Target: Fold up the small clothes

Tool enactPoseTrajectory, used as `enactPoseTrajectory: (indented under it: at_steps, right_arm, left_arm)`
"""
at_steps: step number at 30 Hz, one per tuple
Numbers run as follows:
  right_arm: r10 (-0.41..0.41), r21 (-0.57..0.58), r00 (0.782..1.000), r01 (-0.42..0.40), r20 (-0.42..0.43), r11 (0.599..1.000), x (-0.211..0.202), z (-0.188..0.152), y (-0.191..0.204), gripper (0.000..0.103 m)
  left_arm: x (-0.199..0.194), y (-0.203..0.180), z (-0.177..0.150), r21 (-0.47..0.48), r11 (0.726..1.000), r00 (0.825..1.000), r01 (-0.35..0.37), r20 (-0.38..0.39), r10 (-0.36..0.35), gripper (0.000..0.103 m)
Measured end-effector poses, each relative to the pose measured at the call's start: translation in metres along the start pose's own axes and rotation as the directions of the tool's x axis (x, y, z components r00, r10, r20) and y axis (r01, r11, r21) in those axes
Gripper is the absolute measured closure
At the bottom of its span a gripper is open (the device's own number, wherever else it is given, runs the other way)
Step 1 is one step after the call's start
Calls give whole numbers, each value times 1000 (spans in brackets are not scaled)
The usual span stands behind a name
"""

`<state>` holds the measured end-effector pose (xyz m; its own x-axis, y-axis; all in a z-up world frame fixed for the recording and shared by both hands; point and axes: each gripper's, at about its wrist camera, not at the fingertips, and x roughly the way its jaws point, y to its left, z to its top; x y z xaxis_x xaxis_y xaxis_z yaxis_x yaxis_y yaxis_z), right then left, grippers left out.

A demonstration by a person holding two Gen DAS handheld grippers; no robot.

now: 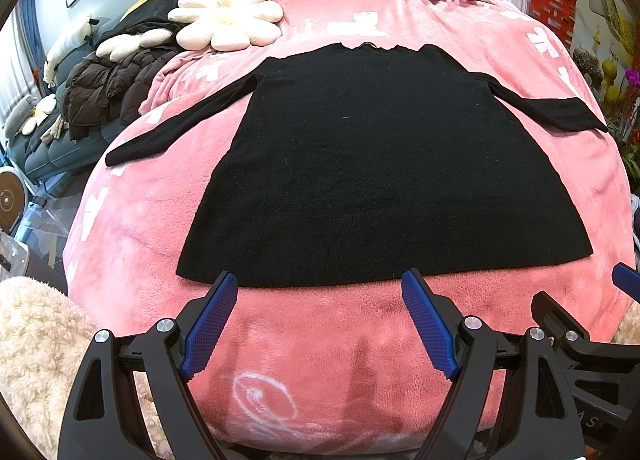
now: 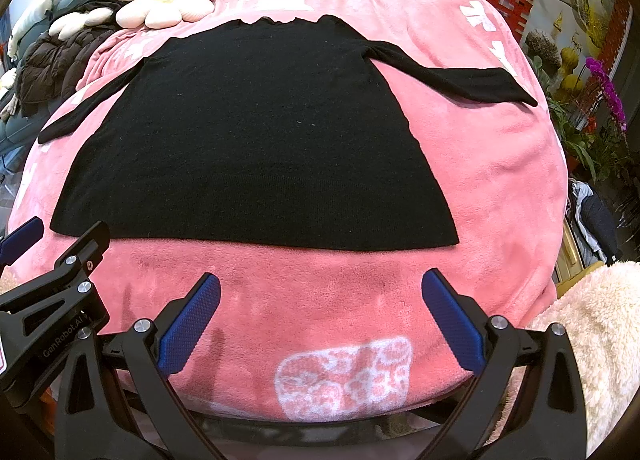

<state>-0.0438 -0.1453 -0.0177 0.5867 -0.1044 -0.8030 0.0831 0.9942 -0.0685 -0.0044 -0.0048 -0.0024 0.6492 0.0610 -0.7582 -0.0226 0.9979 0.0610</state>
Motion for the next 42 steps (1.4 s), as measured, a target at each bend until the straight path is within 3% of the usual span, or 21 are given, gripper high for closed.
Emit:
enactPoseTrajectory:
  at_steps: [13,17,22,28,30,33,37,42]
  right_arm:
    - [-1,-1,1000,1,-7,1000,2,0,-4,5]
    - [-40,26,999,40,-26,999,10,15,-22,5]
    - [-41,199,999,44,-19,979,25,61,-94,5]
    - [-42,459,999,29,17,888,71,132,-234,5]
    - [-71,503,997,57,8,862,92,156,-277,23]
    - [-83,551,997,71,-4,832,123,179,-326,32]
    - [-61,630,998,47,0,775,163,191,-369,32]
    - [-26,700,999,6,18,714,202,200,-394,32]
  left_arm:
    - [2,2,-3,-2,1000,1000,10,-11,-10,22]
    - [-1,18,2,-90,988,992,122,-13,-124,19]
    - [-2,45,7,-216,968,992,129,17,-128,19]
    - [10,52,20,-268,958,994,107,4,-110,19]
    - [15,49,22,-251,963,994,99,-9,-105,19]
    - [25,41,26,-222,971,994,88,-37,-99,19]
    - [38,34,30,-202,976,992,81,-82,-99,19]
    - [49,25,30,-153,985,987,78,-129,-98,19]
